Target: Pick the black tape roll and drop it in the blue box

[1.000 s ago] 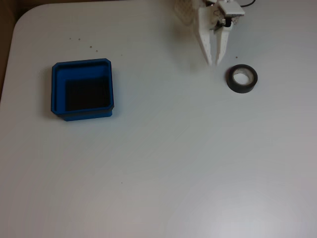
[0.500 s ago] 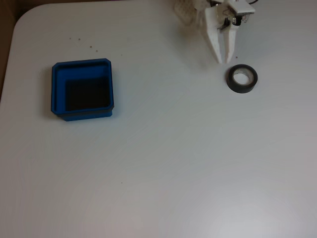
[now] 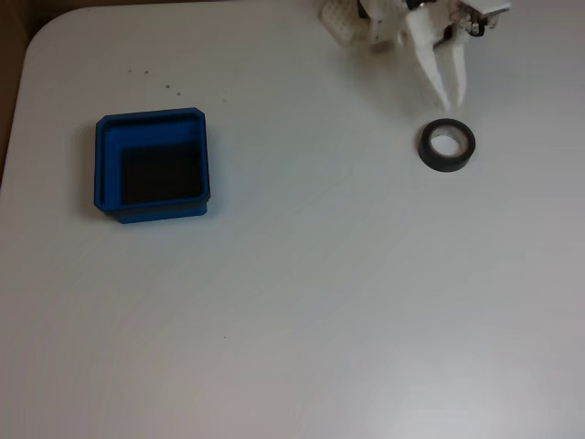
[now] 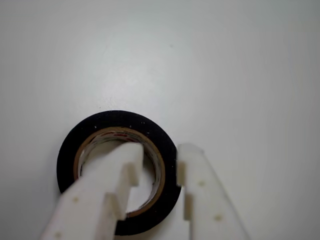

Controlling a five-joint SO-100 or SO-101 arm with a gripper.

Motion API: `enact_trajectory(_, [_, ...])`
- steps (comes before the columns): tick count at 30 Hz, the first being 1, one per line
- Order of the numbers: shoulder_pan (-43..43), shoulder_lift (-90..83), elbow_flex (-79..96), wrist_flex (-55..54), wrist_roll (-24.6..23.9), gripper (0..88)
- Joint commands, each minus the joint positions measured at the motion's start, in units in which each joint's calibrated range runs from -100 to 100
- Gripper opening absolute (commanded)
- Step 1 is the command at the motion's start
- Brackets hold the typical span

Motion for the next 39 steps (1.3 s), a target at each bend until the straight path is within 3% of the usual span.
enact_trajectory(1, [-3.2, -0.8, 0.9, -0.7, -0.1, 0.7])
enact_trajectory(10, [-11.3, -0.8, 0.9, -0.7, -0.1, 0.7])
enact_trajectory(26, [-11.0, 0.2, 0.6, -0.7, 0.0, 0.7])
enact_trajectory(39, [-11.5, 19.6, -10.9, -0.6, -0.1, 0.7])
